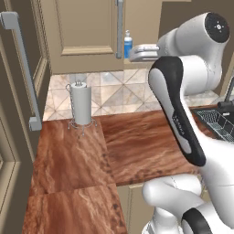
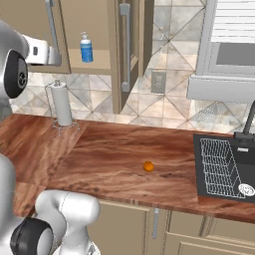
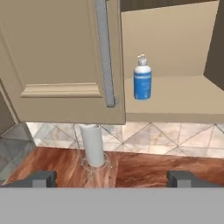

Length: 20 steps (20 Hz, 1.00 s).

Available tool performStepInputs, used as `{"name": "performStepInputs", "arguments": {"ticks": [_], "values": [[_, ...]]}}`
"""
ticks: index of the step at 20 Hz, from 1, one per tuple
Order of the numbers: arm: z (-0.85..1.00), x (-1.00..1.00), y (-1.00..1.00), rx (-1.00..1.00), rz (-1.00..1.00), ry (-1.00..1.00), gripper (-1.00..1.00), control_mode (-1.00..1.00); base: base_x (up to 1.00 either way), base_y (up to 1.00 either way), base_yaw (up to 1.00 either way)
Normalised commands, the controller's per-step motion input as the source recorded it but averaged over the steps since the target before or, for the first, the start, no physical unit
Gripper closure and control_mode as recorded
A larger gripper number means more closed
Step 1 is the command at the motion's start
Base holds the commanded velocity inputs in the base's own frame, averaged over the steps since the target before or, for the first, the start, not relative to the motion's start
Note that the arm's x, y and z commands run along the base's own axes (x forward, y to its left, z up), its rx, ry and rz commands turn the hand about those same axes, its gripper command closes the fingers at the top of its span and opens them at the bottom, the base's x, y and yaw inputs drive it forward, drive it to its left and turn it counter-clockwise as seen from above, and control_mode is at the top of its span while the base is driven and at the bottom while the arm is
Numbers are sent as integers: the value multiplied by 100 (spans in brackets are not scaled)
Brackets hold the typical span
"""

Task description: Open the cabinet. Pick the soap dispenser and place it next to the sink. Then close the cabinet.

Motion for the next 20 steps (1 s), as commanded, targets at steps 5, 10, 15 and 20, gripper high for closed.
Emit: {"name": "performStepInputs", "arguments": {"ticks": [5, 10, 15, 20], "values": [[5, -7, 43, 0, 17, 0, -100, -100, 0, 0, 0], [-24, 23, 5, 0, 1, 0, -100, -100, 0, 0, 0], [-13, 29, 0, 0, -1, 0, -100, -100, 0, 0, 0], [3, 9, 5, 0, -6, 0, -100, -100, 0, 0, 0]]}}
